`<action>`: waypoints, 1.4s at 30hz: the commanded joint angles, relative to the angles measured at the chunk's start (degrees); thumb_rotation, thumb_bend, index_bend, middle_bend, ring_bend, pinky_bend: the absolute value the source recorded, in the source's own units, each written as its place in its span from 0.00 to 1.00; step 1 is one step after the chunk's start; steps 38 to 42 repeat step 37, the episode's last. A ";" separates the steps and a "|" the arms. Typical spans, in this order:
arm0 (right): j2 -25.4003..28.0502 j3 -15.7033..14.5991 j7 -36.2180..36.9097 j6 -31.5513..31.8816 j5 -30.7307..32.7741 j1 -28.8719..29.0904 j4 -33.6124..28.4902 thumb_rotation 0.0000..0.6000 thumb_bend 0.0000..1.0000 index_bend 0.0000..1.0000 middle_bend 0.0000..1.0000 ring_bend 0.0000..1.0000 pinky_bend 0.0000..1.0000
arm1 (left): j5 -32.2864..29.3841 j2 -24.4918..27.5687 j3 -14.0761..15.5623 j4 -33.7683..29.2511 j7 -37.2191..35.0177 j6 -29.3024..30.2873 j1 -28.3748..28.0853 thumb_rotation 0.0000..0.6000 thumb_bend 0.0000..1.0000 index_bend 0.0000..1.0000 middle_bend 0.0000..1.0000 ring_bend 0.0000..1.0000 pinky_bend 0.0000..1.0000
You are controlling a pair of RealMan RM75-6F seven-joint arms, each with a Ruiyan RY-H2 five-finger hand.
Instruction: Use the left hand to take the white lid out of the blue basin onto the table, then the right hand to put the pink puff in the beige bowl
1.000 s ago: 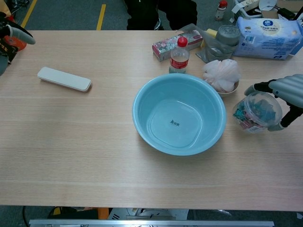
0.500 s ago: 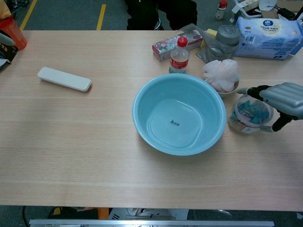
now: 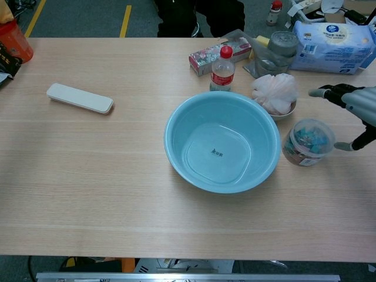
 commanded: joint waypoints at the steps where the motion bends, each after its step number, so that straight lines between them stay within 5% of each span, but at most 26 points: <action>1: 2.08 1.08 4.17 8.14 -4.57 -4.73 -0.40 1.00 0.17 0.01 0.17 0.08 0.23 | -2.33 -0.28 -0.66 0.01 0.26 0.89 1.50 1.00 0.57 0.22 0.19 0.14 0.07; 7: 2.75 1.97 8.81 20.00 -9.48 -11.70 1.69 1.00 0.17 0.27 0.32 0.22 0.33 | -5.03 -1.06 -0.96 1.61 -0.18 1.24 3.31 1.00 0.57 0.22 0.19 0.14 0.07; 12: 2.60 2.96 9.05 28.11 -12.16 -16.51 3.60 1.00 0.17 0.37 0.38 0.28 0.35 | -5.88 -1.03 -0.73 1.34 1.01 2.55 5.17 1.00 0.57 0.22 0.19 0.14 0.07; 19: 3.68 4.15 8.55 33.01 -14.31 -20.15 2.73 1.00 0.17 0.38 0.39 0.28 0.35 | -5.82 -0.99 -0.32 0.02 1.42 4.73 7.57 1.00 0.57 0.22 0.19 0.14 0.07; 42: 5.24 6.75 10.27 29.62 -13.19 -22.41 1.87 1.00 0.17 0.38 0.39 0.28 0.35 | -5.11 -1.09 -1.02 0.18 0.35 5.47 9.22 1.00 0.57 0.22 0.19 0.14 0.07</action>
